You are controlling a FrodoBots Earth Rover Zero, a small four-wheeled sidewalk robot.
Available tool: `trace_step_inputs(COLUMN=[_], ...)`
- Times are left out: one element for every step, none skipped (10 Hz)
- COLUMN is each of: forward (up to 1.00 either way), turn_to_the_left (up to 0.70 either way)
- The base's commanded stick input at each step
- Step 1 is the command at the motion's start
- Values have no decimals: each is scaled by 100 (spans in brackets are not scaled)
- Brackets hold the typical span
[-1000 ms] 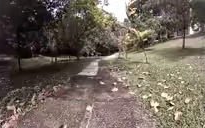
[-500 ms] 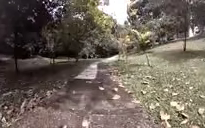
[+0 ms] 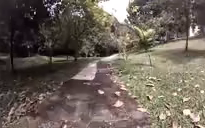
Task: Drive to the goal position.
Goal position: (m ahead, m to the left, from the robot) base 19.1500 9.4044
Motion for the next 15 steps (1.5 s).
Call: trace_step_inputs(forward=[50, 50, 50, 50, 50, 50, 50, 50, 50, 50, 50, 50, 50, 50, 50], turn_to_the_left=[0, 0, 0, 0, 0, 0, 0, 0, 0, 0, 0, 0, 0, 0, 0])
